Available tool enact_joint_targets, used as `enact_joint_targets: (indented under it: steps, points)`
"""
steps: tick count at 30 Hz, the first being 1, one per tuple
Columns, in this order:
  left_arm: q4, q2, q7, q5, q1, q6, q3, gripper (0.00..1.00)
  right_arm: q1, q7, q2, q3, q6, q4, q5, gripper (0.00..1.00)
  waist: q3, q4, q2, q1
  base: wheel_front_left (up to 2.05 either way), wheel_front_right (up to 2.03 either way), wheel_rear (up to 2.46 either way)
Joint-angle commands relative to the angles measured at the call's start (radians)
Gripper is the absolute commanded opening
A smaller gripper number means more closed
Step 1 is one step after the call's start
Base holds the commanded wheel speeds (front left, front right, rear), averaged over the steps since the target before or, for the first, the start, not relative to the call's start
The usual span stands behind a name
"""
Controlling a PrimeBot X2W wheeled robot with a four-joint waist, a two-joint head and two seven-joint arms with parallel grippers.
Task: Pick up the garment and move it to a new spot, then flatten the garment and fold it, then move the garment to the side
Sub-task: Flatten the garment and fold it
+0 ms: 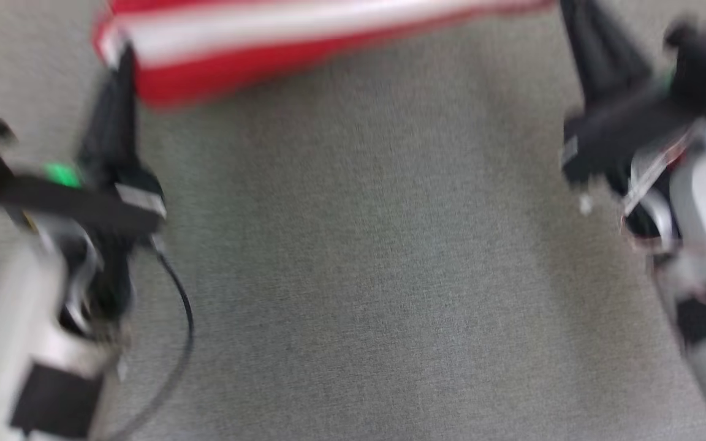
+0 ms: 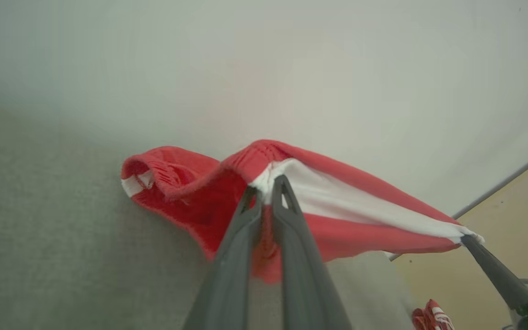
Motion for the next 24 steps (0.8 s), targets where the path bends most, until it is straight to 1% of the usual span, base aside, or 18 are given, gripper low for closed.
enact_joint_targets:
  steps: [1, 4, 5, 10, 13, 17, 18, 21, 24]
  points:
    - [-0.010, 0.001, -0.006, -0.013, 0.078, -0.002, -0.010, 0.00, 0.093, 0.047, -0.009, -0.028, -0.002, -0.054, 0.018, 0.00, -0.126, 0.037, 0.0001, 0.0003, 0.00, 0.00, 0.00]
    - [-0.020, 0.004, 0.000, -0.026, 0.197, -0.002, -0.039, 0.00, 0.262, 0.150, -0.009, -0.086, -0.002, -0.158, 0.035, 0.00, -0.191, 0.041, 0.0001, 0.0003, 0.00, 0.00, 0.00]
    - [-0.026, 0.011, 0.004, -0.016, 0.271, 0.000, -0.054, 0.00, 0.365, 0.219, 0.007, -0.122, -0.002, -0.228, 0.041, 0.00, -0.227, 0.042, 0.0001, 0.0003, 0.00, 0.00, 0.00]
    - [-0.044, 0.031, 0.019, 0.027, 0.431, 0.034, -0.112, 0.00, 0.612, 0.415, 0.041, -0.200, -0.002, -0.387, 0.032, 0.00, -0.294, 0.046, 0.0001, 0.0003, 0.00, 0.00, 0.00]
    - [-0.054, 0.043, 0.016, 0.054, 0.514, 0.066, -0.135, 0.00, 0.748, 0.534, 0.077, -0.245, -0.002, -0.470, 0.025, 0.00, -0.322, 0.047, 0.0001, 0.0003, 0.00, 0.00, 0.00]
    - [-0.063, 0.053, 0.021, 0.070, 0.608, 0.107, -0.159, 0.00, 0.908, 0.679, 0.115, -0.295, -0.002, -0.551, 0.009, 0.00, -0.350, 0.055, 0.0001, 0.0003, 0.00, 0.00, 0.00]
    - [-0.063, 0.053, 0.021, 0.070, 0.608, 0.107, -0.159, 0.00, 0.908, 0.679, 0.115, -0.295, -0.002, -0.551, 0.009, 0.00, -0.350, 0.055, 0.0001, 0.0003, 0.00, 0.00, 0.00]
    - [-0.077, 0.065, 0.040, 0.080, 0.670, 0.136, -0.178, 0.00, 1.007, 0.767, 0.143, -0.321, -0.002, -0.594, 0.016, 0.00, -0.368, 0.062, 0.0001, 0.0003, 0.00, 0.00, 0.00]
    - [-0.094, 0.083, 0.068, 0.086, 0.728, 0.162, -0.196, 0.00, 1.092, 0.835, 0.155, -0.340, -0.002, -0.631, 0.033, 0.00, -0.382, 0.071, 0.0001, 0.0003, 0.00, 0.00, 0.00]
